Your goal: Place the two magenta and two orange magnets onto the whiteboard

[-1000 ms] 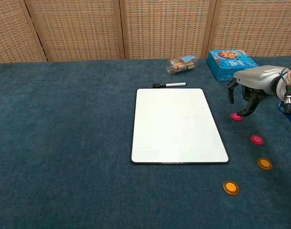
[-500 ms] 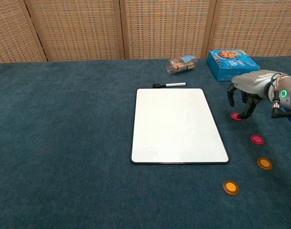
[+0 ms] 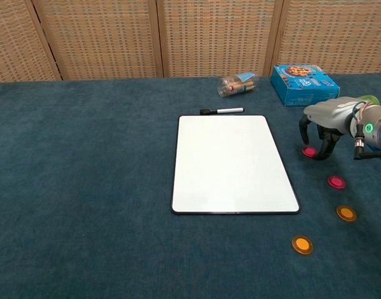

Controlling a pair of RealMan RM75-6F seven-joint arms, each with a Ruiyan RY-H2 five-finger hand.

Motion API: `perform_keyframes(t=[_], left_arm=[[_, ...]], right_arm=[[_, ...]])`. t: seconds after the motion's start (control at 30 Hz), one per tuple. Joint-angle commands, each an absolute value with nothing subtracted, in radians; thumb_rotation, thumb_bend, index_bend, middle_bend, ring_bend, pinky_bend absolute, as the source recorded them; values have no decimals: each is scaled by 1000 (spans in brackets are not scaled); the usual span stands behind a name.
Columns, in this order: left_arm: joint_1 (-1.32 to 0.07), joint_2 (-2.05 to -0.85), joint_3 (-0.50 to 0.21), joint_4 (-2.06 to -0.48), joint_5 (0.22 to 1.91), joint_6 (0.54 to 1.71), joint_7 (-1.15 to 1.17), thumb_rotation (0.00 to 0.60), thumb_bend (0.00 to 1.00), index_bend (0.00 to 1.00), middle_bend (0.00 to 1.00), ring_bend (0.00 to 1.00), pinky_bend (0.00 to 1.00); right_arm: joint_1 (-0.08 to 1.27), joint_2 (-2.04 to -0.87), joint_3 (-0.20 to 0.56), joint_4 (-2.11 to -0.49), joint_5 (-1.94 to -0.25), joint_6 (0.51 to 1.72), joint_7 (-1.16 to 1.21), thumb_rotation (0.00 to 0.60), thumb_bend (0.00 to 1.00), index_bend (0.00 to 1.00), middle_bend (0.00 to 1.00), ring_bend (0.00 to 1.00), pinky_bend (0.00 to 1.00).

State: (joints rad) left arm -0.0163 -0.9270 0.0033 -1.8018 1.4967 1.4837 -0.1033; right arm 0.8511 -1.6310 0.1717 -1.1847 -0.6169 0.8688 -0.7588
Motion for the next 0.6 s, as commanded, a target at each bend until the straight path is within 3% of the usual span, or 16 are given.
perform_keyframes(t=[0.03,0.47,0.6], left_arm=[[-16,-927,3,-1801,1495,1484,-104,600,17,0,0,0,0],[-18,-926,2,-1802,1491,1480,-107,600,17,0,0,0,0],[-18,-924,1,-1801,1490,1480,-109,600,17,0,0,0,0]], right_arm=[[853,-1636,168,-1177,-613,866,-760,600,311,430,982,997,1000],[863,-1659,155,-1140,-589,852,-771,600,311,430,983,997,1000],[865,-1665,154,-1134,-584,853,-773,600,314,501,983,997,1000]])
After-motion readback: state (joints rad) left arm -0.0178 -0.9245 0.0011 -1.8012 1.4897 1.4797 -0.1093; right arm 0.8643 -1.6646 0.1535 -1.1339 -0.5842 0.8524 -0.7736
